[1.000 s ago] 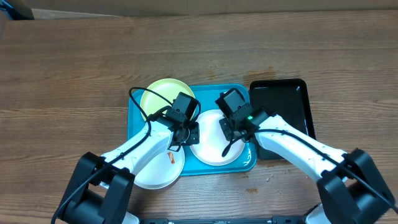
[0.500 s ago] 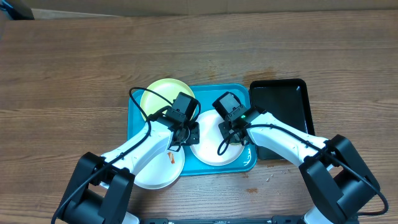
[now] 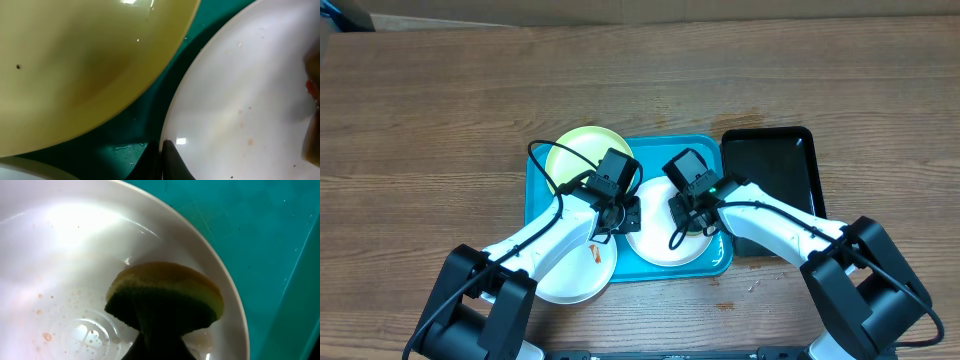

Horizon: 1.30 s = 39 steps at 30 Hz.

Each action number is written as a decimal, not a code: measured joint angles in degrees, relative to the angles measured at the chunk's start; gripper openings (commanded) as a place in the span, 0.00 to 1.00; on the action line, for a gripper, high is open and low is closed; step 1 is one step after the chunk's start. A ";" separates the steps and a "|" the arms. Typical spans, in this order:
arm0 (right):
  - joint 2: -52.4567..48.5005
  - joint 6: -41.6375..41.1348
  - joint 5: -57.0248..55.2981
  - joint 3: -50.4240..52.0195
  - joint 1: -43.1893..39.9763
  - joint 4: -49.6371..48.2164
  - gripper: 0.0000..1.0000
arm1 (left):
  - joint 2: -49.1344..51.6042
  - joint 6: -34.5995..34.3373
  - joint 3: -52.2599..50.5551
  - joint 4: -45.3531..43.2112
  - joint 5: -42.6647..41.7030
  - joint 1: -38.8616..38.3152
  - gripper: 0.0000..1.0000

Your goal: Clean dirty plates on tray and stack at the side

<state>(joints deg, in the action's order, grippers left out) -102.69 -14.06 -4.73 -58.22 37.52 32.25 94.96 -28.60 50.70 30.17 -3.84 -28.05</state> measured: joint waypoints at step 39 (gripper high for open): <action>14.82 6.60 33.64 -2.34 -34.14 17.99 0.04 | 0.00 0.02 0.00 0.26 -0.24 0.00 0.04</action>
<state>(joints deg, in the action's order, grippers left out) -87.88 -7.46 28.91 -60.55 3.38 50.24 94.96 -28.58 50.70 30.44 -4.08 -28.05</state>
